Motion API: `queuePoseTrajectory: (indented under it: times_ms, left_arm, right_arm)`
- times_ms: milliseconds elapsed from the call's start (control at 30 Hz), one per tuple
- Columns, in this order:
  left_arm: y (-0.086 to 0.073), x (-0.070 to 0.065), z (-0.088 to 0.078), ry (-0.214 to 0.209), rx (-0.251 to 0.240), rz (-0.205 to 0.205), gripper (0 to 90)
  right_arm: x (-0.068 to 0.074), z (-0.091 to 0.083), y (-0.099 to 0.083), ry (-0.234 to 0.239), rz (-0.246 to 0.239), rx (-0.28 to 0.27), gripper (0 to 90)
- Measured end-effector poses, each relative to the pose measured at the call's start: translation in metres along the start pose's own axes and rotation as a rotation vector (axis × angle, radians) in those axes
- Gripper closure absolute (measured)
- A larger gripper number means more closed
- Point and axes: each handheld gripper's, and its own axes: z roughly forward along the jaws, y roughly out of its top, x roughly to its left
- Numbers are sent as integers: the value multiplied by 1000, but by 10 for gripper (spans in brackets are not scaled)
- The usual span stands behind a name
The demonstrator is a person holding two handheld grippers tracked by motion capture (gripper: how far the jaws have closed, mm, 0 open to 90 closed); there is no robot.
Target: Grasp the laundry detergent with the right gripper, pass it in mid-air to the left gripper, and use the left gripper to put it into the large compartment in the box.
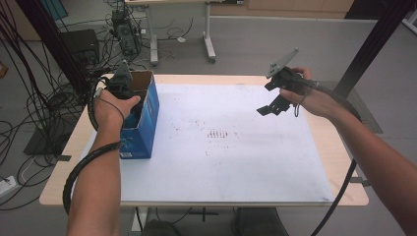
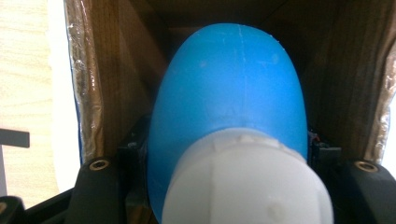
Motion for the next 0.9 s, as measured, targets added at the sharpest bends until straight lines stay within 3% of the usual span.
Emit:
queuePoseTrajectory:
  times_ms: [900]
  left_arm:
    - [0, 1, 0, -2, -2, -1, 366]
  right_arm:
    - [0, -2, -1, -7, 6, 2, 4]
